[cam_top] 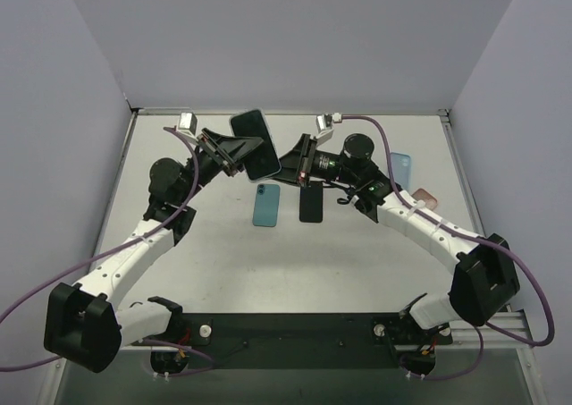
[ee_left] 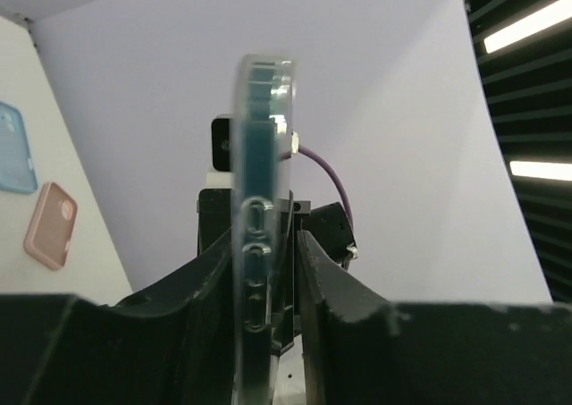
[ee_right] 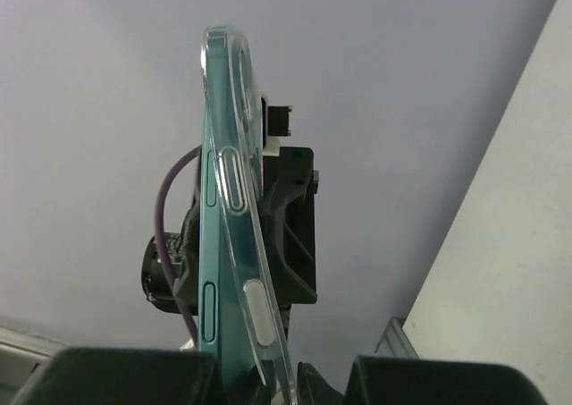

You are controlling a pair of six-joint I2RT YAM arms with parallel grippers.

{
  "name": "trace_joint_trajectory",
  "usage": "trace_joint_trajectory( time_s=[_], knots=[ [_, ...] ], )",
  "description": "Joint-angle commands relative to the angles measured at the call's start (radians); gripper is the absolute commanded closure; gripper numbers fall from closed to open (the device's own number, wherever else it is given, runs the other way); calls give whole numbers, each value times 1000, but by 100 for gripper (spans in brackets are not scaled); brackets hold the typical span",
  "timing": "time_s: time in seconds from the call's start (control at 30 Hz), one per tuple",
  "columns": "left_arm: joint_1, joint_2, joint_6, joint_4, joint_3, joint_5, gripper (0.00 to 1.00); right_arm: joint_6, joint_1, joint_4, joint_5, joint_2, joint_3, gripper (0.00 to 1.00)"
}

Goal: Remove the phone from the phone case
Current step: Remove the phone case from the phone.

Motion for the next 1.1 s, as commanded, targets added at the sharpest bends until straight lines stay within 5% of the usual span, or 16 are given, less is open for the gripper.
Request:
trace_joint_trajectory(
  time_s=[0.0, 0.27, 0.53, 0.77, 1.07],
  knots=[
    [-75, -88, 7, 197, 44, 206, 56, -28, -67, -245, 158, 13, -106, 100],
    [-83, -61, 36, 178, -2, 222, 11, -79, -154, -316, 186, -88, -163, 100],
    [-86, -55, 177, -22, -45, 225, 8, -232, -256, -533, 267, -205, -166, 100],
    [-97, 7, 139, 82, -122, 217, 7, -319, -322, -639, 310, -275, -192, 100],
    [-105, 16, 209, -15, -121, 208, 5, -662, -283, -975, 703, -386, -213, 100]
  ],
)
